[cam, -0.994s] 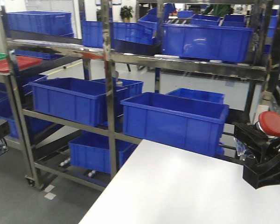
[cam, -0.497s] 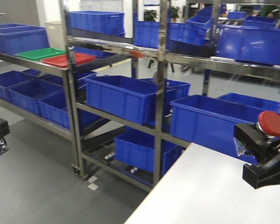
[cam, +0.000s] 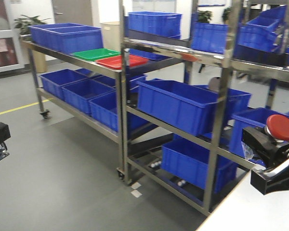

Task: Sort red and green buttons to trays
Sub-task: 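Drive the base away from the shelving holding both switches, then drive the base to the table with the green and red trays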

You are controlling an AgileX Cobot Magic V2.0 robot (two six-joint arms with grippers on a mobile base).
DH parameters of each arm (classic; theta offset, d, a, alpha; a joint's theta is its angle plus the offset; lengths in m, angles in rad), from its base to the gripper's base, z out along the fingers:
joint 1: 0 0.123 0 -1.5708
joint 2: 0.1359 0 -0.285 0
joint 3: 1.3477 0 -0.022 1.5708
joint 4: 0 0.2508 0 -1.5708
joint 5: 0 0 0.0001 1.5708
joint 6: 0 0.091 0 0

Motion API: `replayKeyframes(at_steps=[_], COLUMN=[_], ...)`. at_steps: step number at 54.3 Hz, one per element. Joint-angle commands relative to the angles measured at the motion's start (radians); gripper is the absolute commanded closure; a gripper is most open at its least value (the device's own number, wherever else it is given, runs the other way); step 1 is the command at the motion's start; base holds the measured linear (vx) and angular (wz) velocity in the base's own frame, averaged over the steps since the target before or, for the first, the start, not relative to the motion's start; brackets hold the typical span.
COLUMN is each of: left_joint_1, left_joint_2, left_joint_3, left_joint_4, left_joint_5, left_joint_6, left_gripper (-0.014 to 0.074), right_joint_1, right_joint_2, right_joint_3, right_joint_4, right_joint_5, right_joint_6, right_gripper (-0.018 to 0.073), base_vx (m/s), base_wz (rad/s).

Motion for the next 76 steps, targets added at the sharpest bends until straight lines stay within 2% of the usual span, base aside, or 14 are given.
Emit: replayKeyframes(at_steps=[1, 76], left_joint_1=[-0.001, -0.001], left_joint_2=[-0.008, -0.008], left_joint_3=[-0.035, -0.035], left_joint_4=[-0.040, -0.040], left_joint_5=[-0.009, -0.009], left_joint_6=[-0.010, -0.010], left_gripper=[0.0603, 0.0603], right_joint_1=[0.000, 0.000], right_joint_2=[-0.014, -0.014], right_joint_3=[-0.035, -0.035], right_joint_4=[-0.015, -0.015], right_joint_5=[-0.083, -0.083], right_joint_6=[-0.003, -0.003], right_gripper=[0.0568, 0.0568], base_vx=[0.12, 0.16], base_wz=[0.40, 0.46])
